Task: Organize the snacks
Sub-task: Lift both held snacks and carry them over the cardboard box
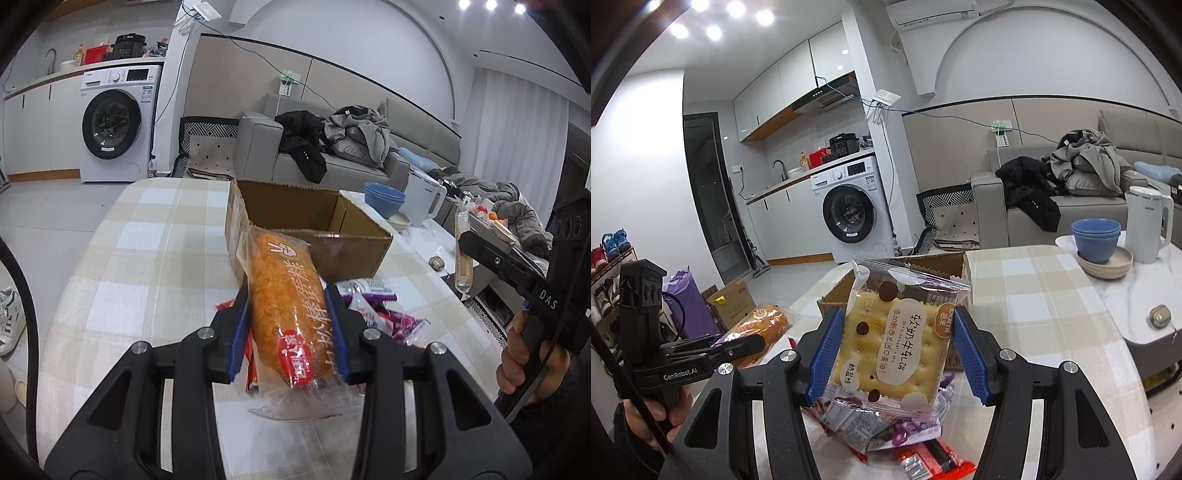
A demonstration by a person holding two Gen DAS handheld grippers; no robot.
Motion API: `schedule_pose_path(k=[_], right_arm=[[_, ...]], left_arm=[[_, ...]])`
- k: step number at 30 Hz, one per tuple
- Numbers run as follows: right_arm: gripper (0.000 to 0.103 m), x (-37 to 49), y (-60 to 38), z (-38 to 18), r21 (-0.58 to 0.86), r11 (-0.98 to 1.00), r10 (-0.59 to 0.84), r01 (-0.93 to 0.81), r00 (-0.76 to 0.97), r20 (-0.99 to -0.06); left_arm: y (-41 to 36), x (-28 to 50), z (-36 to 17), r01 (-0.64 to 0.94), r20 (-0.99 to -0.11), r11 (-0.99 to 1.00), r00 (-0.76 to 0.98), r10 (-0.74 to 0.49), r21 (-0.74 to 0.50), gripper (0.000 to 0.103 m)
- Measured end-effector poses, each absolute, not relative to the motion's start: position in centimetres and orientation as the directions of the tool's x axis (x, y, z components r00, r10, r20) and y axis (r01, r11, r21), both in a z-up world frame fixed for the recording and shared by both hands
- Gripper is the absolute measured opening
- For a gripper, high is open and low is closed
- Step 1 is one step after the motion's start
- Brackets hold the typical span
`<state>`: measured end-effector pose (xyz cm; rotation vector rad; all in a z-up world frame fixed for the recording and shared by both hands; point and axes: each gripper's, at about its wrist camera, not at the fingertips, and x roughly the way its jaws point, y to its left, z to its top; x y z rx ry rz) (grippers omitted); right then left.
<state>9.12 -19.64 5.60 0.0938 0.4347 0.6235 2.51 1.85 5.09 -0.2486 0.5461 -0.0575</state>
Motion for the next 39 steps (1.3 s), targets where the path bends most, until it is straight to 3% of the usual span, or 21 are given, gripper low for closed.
schedule_pose_path(k=[19,39], right_arm=[[0.060,15.5,-17.1,8.0,0.196,0.801,0.595,-0.566,0.713,-0.371],[0.060,20.1,-14.1,7.1,0.154,0.824,0.554,-0.545,0.719,-0.420]], left_arm=[[1.5,9.6,9.8,0.005,-0.462,0.980,0.881,-0.098,-0.199,0.035],[2.2,18.9,8.9,0.007,-0.486,0.988,0.870,-0.082,-0.155,0.035]])
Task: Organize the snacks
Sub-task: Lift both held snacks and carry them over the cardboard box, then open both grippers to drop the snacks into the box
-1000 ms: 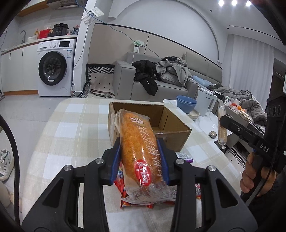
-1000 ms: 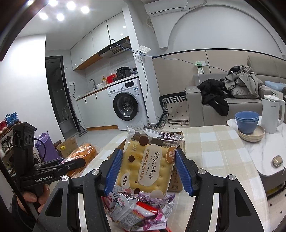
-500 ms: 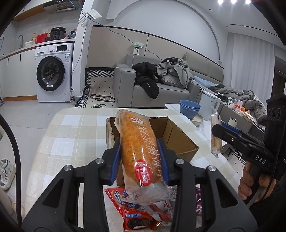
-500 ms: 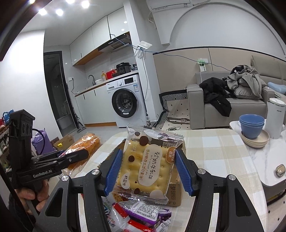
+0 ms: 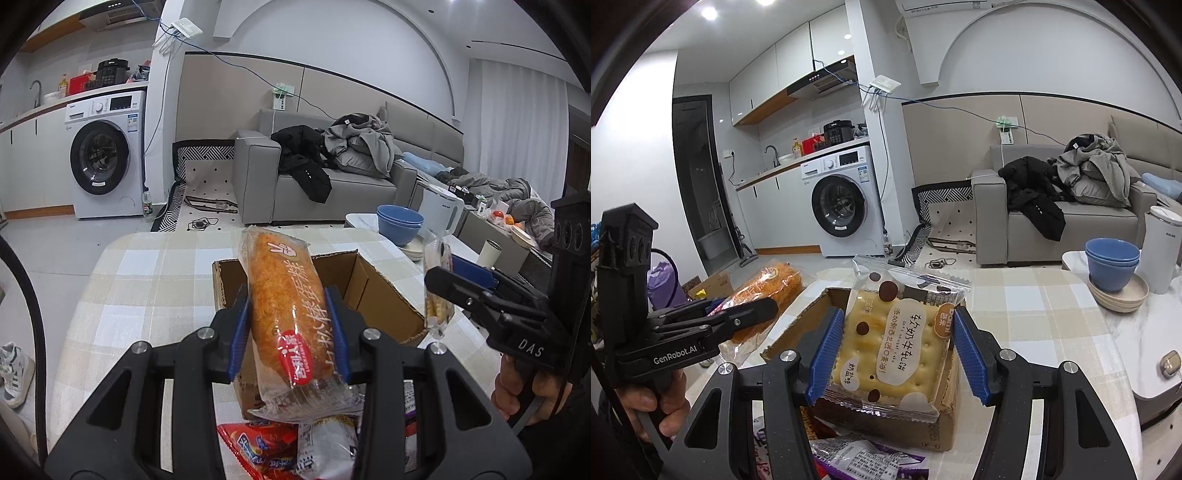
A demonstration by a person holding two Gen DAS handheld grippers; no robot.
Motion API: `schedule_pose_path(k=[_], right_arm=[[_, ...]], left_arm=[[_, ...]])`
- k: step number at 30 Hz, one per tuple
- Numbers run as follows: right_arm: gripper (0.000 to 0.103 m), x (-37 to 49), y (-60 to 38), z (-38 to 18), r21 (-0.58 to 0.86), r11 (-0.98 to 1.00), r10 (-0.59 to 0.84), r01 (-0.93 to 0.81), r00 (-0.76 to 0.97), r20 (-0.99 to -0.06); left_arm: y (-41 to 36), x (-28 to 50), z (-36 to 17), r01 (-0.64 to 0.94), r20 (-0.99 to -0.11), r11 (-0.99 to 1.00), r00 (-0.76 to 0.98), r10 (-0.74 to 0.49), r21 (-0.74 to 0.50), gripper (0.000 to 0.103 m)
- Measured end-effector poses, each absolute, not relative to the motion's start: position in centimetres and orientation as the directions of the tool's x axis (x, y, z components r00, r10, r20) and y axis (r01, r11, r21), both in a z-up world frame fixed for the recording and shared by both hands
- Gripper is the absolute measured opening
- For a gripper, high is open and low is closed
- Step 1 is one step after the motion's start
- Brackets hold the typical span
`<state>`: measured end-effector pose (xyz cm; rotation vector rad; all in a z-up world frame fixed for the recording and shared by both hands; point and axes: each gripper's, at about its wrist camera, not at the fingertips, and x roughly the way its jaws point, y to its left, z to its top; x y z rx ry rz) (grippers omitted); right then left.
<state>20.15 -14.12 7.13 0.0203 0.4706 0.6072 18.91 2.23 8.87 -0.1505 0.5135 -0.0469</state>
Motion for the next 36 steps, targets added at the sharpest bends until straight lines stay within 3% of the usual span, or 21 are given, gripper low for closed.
schedule_pose_path(k=[17,31,33,35,36], right_arm=[[0.060,23.1,-11.8,5.0,0.066,0.843,0.498,-0.534,0.727,-0.473],[0.063,24.5,-12.0,3.5,0.091,0.843,0.498,-0.530,0.705,-0.506],[0.072,24.4,-12.2,3.5,0.086,0.847,0.491,-0.524,0.710,-0.505],[0.080,24.2,-12.8,3.6,0.095,0.846,0.497,-0.525,0.710,-0.498],[0.086,24.1,-13.1,3.8,0.103,0.843,0.503,-0.528,0.707,-0.497]], left_arm=[[1.3,25.1,5.9,0.007,-0.535,0.994,0.842,-0.066,-0.112,0.035],[2.1,27.9,3.9,-0.022,-0.576,0.993,0.816,-0.050,-0.118,0.036],[2.0,27.8,4.0,-0.015,-0.578,0.994,0.814,-0.050,-0.107,0.046],[1.8,27.4,4.4,-0.015,-0.573,0.996,0.818,-0.041,-0.092,0.061],[1.8,27.2,4.5,-0.018,-0.566,0.996,0.824,-0.035,-0.088,0.074]])
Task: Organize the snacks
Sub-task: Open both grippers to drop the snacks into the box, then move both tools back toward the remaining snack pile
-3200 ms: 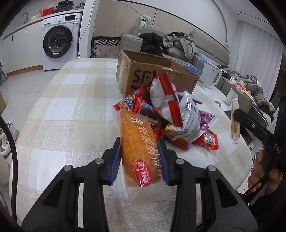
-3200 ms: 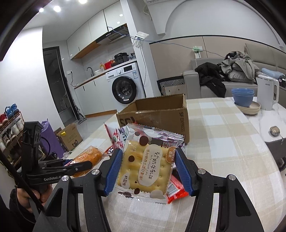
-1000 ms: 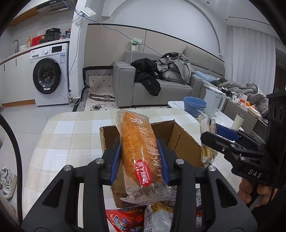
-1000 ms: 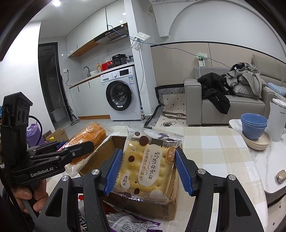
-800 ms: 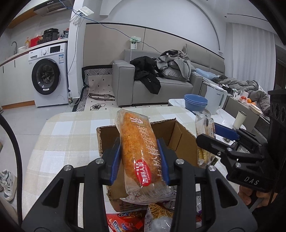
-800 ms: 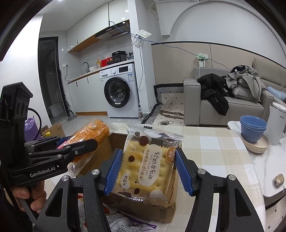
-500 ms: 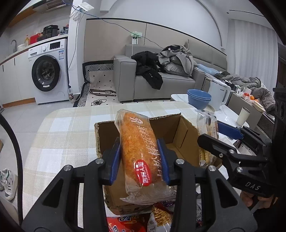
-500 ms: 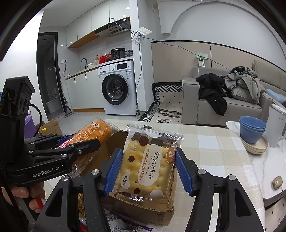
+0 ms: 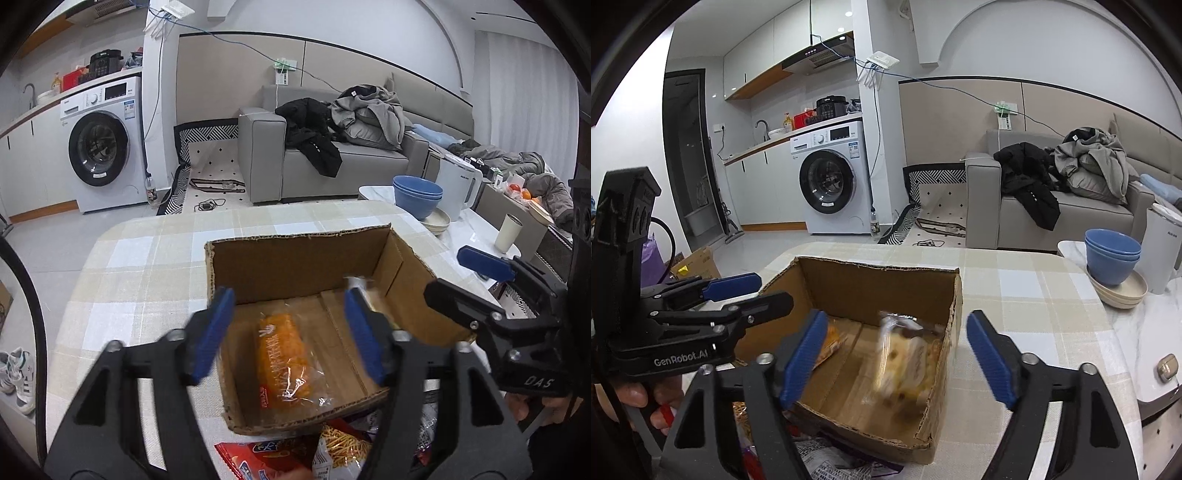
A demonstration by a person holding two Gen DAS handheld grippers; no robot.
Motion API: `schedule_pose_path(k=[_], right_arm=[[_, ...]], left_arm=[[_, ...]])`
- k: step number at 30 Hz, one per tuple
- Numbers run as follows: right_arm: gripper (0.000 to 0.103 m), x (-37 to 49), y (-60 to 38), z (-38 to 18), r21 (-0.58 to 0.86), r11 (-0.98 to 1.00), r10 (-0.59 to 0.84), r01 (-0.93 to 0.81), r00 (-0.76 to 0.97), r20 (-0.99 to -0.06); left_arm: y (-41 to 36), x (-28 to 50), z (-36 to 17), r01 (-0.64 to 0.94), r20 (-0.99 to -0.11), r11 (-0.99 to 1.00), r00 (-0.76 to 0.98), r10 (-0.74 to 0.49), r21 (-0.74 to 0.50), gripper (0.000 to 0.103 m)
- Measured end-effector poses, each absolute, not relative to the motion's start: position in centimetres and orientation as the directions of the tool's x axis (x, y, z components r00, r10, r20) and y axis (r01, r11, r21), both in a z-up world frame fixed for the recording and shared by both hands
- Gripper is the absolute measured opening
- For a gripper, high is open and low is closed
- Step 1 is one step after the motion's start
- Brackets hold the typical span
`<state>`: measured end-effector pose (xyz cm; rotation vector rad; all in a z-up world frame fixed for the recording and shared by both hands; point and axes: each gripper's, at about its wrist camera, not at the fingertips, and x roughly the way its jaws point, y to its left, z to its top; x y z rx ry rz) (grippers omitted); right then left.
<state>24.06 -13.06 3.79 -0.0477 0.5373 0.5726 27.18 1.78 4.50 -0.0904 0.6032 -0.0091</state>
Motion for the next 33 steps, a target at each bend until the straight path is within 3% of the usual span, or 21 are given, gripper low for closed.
schedule_pose_path(k=[1,3,5,18,33], right_arm=[[0.091,23.9,-13.2,3.9,0.106,0.843,0.503,-0.527,0.706,-0.498],[0.098,23.5,-13.6,4.2,0.108,0.847,0.498,-0.520,0.707,-0.501],[0.102,23.2,-14.0,4.4,0.115,0.843,0.504,-0.525,0.698,-0.508],[0.103,18.3,-17.3,3.9,0.115,0.851,0.482,-0.512,0.676,-0.558],[0.103,14.2,-21.6,0.7,0.121,0.879,0.432,-0.462,0.660,-0.615]], left_arm=[[1.8,26.8,4.7,-0.020,-0.559,0.996,0.829,-0.033,-0.089,0.084],[1.9,25.8,5.3,-0.016,-0.542,0.995,0.839,-0.040,-0.099,0.086],[2.0,24.9,5.6,-0.011,-0.545,0.995,0.837,-0.046,-0.101,0.102],[3.2,15.9,6.1,-0.038,-0.537,0.994,0.843,-0.024,-0.104,0.102],[3.4,9.1,2.7,-0.072,-0.600,0.996,0.800,0.023,-0.057,0.102]])
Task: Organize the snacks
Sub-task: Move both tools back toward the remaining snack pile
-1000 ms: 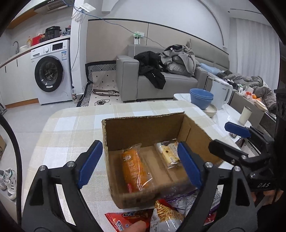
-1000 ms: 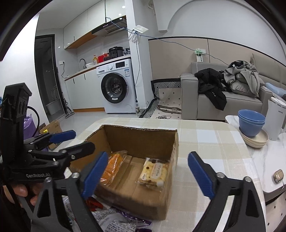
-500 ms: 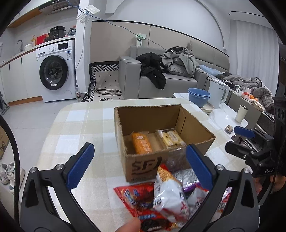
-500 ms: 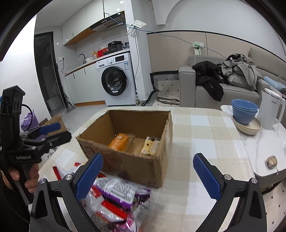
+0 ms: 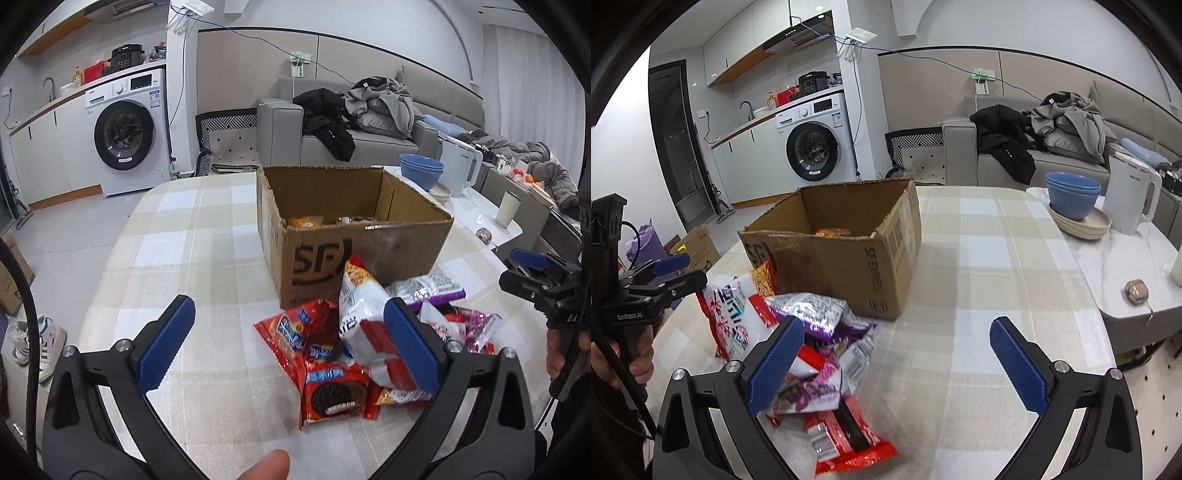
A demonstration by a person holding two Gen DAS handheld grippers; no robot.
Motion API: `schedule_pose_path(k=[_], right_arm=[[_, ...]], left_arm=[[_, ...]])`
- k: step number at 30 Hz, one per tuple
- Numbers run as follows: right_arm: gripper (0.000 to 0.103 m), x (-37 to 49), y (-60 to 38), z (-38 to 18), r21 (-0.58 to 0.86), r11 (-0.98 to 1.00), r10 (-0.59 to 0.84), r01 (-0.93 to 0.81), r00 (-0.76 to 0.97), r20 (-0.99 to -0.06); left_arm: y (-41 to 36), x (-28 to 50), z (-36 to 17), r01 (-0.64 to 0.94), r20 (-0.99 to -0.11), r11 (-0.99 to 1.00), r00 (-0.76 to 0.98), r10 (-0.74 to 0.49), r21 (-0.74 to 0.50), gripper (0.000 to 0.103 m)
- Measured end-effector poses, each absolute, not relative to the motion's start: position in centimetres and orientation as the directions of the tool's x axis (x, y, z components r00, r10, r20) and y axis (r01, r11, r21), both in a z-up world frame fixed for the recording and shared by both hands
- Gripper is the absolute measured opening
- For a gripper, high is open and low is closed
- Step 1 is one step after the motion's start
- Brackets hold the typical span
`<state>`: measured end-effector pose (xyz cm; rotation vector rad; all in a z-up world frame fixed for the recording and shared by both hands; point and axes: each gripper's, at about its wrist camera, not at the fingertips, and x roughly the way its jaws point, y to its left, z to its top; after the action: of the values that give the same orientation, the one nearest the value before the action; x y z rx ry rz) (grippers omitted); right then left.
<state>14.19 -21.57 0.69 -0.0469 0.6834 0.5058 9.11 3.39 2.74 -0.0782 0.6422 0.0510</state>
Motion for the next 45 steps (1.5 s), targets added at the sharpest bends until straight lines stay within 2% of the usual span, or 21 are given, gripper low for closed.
schedule_pose_path(k=[7,20,31,45], right_arm=[[0.103,13.2,-22.3,0.2,0.107,0.876,0.424,-0.470,0.646,-0.635],[0.103,12.1,-21.8,-1.5,0.079,0.838,0.434,-0.539,0.574,-0.694],[0.103,12.2,-19.9,-3.8,0.066,0.808,0.429,-0.585,0.509,-0.746],[0.102,12.4,-19.5,-5.2,0.053,0.803,0.410,-0.593,0.487,-0.771]], left_arm=[[3.4,8.1,1.9,-0.074,-0.615,0.994,0.788,0.011,-0.077,0.102],[3.9,6.6,3.3,-0.022,-0.629,0.999,0.778,-0.008,-0.039,0.102],[3.3,8.1,0.2,0.030,-0.726,0.999,0.686,-0.047,-0.037,0.102],[2.3,9.9,-3.5,0.048,-0.773,0.996,0.629,-0.090,-0.076,0.102]])
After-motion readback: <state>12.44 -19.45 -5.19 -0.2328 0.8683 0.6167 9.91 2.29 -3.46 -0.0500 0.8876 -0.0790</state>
